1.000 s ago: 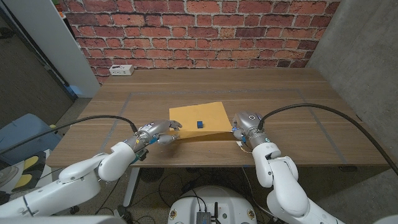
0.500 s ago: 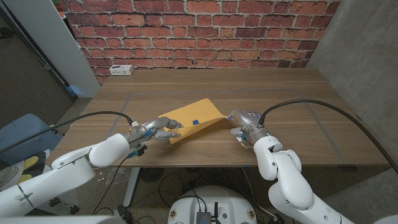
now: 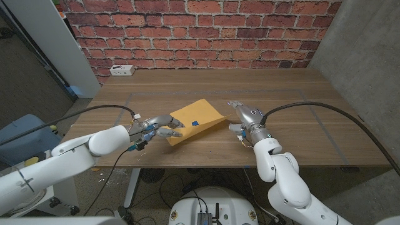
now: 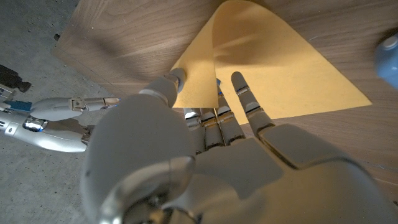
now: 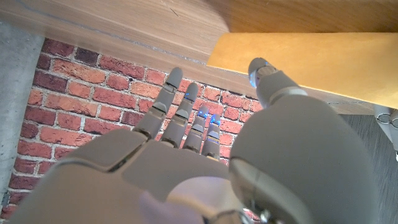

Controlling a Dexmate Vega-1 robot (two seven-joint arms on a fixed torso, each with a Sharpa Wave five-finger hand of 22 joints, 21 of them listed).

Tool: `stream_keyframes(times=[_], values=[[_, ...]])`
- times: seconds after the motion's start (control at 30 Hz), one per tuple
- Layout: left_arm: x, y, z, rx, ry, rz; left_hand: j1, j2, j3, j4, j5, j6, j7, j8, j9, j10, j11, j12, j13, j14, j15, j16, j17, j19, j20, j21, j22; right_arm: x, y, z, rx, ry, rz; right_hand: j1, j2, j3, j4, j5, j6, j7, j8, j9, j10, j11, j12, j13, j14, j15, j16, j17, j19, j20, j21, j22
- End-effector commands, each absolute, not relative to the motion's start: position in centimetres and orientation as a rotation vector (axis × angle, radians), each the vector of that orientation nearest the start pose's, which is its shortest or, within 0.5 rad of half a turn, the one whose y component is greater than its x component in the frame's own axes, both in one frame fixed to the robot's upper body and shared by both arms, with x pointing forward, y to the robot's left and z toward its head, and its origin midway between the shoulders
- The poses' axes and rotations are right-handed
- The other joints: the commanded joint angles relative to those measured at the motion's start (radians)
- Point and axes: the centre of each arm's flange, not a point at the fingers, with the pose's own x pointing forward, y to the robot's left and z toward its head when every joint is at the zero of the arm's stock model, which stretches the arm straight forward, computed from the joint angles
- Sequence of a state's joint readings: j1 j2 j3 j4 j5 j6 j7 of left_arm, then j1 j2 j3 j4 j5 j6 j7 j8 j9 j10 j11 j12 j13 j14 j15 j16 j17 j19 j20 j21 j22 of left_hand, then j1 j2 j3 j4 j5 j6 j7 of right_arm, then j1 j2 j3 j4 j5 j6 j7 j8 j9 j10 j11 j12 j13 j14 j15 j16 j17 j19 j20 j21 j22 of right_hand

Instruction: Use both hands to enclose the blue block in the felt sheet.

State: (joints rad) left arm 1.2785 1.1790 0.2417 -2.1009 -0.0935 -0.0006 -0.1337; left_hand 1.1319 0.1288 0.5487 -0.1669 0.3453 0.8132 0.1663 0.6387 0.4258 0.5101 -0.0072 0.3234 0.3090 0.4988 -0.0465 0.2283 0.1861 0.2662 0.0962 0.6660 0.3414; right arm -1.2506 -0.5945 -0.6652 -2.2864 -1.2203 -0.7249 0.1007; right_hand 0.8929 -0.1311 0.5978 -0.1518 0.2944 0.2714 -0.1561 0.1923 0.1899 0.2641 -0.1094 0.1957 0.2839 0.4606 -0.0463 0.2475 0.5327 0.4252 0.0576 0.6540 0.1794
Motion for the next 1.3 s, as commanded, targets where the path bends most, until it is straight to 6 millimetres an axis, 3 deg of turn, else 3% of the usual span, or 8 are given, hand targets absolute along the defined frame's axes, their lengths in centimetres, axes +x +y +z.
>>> stream_keyframes(times=[0.03, 0.4, 0.6, 0.67, 0.73, 0.83, 1.0, 1.3], values=[[48.7, 25.2, -4.0, 1.163, -0.479, -0.554, 0.003, -0.013, 0.009, -0.004, 0.016, 0.026, 0.005, 0.125, 0.103, 0.051, -0.055, 0.006, 0.004, 0.008, -0.018, -0.007, 0.001, -0.011, -0.006, 0.008, 0.006, 47.2, -11.1, -6.2, -1.622, -0.5, -0.249, 0.03, -0.005, 0.009, -0.009, 0.024, 0.091, -0.04, 0.027, 0.0, -0.023, -0.023, 0.002, -0.002, -0.048, -0.089, -0.016, 0.001, -0.034, -0.001, -0.02, 0.003], [48.6, 25.6, -3.9, 1.137, -0.49, -0.55, 0.0, -0.018, 0.015, -0.001, 0.032, 0.021, -0.003, 0.128, 0.108, 0.05, -0.058, 0.001, 0.005, 0.002, -0.019, -0.015, 0.002, -0.021, -0.008, 0.018, 0.008, 49.7, -10.6, -6.5, -1.733, -0.383, -0.172, 0.072, -0.011, 0.022, -0.019, 0.054, 0.22, -0.034, 0.048, 0.0, -0.03, -0.032, 0.015, -0.011, -0.106, -0.076, -0.028, -0.006, -0.069, -0.007, -0.044, 0.002], [48.7, 25.6, -3.9, 1.127, -0.495, -0.556, -0.003, -0.02, 0.018, 0.0, 0.039, 0.018, -0.006, 0.126, 0.105, 0.053, -0.06, 0.0, 0.006, 0.002, -0.021, -0.016, 0.002, -0.026, -0.008, 0.024, 0.008, 50.3, -10.7, -6.7, -1.701, -0.468, -0.216, 0.088, 0.009, 0.012, -0.001, 0.069, 0.527, 0.004, 0.117, -0.001, 0.112, -0.042, 0.056, -0.026, -0.036, -0.115, 0.016, -0.004, -0.024, -0.032, -0.037, 0.004], [48.8, 25.7, -3.9, 1.125, -0.494, -0.554, -0.004, -0.02, 0.019, 0.001, 0.042, 0.021, -0.005, 0.126, 0.102, 0.053, -0.062, -0.001, 0.006, 0.002, -0.021, -0.017, 0.002, -0.026, -0.008, 0.026, 0.009, 50.3, -10.7, -6.6, -1.685, -0.501, -0.238, 0.094, 0.07, -0.013, 0.014, 0.059, 0.718, 0.075, 0.157, 0.0, 0.213, -0.039, 0.081, -0.035, 0.021, -0.149, 0.054, 0.008, 0.018, -0.057, -0.019, 0.006], [48.8, 25.8, -3.9, 1.123, -0.495, -0.55, -0.004, -0.021, 0.02, 0.001, 0.044, 0.021, -0.006, 0.125, 0.101, 0.055, -0.062, -0.001, 0.006, 0.002, -0.021, -0.018, 0.002, -0.027, -0.009, 0.028, 0.009, 50.2, -10.8, -6.5, -1.682, -0.51, -0.252, 0.104, 0.118, -0.046, 0.018, 0.036, 0.797, 0.111, 0.169, 0.002, 0.265, -0.039, 0.093, -0.04, 0.043, -0.166, 0.08, 0.024, 0.022, -0.068, -0.013, 0.007], [48.9, 25.9, -3.9, 1.121, -0.493, -0.542, -0.006, -0.022, 0.021, 0.002, 0.047, 0.023, -0.008, 0.125, 0.099, 0.056, -0.064, -0.002, 0.006, 0.003, -0.023, -0.018, 0.003, -0.027, -0.009, 0.032, 0.009, 49.9, -11.1, -6.2, -1.681, -0.497, -0.259, 0.121, 0.138, -0.069, 0.009, 0.017, 0.826, 0.124, 0.167, 0.002, 0.297, -0.038, 0.101, -0.042, 0.057, -0.175, 0.098, 0.036, 0.029, -0.073, -0.006, 0.008], [49.0, 26.2, -3.8, 1.11, -0.501, -0.517, -0.012, -0.024, 0.022, 0.005, 0.054, 0.031, -0.015, 0.125, 0.092, 0.06, -0.061, -0.003, 0.007, 0.009, -0.024, -0.017, 0.003, -0.025, -0.01, 0.04, 0.01, 48.7, -11.6, -5.4, -1.698, -0.422, -0.239, 0.144, 0.138, -0.054, -0.008, 0.01, 0.864, 0.164, 0.167, 0.002, 0.33, -0.027, 0.109, -0.044, 0.072, -0.168, 0.072, 0.003, 0.035, -0.068, 0.002, 0.007], [49.5, 26.4, -3.7, 1.083, -0.512, -0.53, -0.023, -0.033, 0.023, 0.008, 0.064, 0.041, -0.025, 0.123, 0.076, 0.072, -0.06, -0.003, 0.009, 0.023, -0.021, -0.015, 0.004, -0.02, -0.01, 0.056, 0.01, 46.1, -12.4, -4.6, -1.709, -0.308, -0.255, 0.158, 0.121, -0.039, -0.02, 0.001, 0.901, 0.181, 0.166, -0.001, 0.351, -0.019, 0.112, -0.047, 0.081, -0.167, 0.054, -0.016, 0.035, -0.064, 0.004, 0.005]])
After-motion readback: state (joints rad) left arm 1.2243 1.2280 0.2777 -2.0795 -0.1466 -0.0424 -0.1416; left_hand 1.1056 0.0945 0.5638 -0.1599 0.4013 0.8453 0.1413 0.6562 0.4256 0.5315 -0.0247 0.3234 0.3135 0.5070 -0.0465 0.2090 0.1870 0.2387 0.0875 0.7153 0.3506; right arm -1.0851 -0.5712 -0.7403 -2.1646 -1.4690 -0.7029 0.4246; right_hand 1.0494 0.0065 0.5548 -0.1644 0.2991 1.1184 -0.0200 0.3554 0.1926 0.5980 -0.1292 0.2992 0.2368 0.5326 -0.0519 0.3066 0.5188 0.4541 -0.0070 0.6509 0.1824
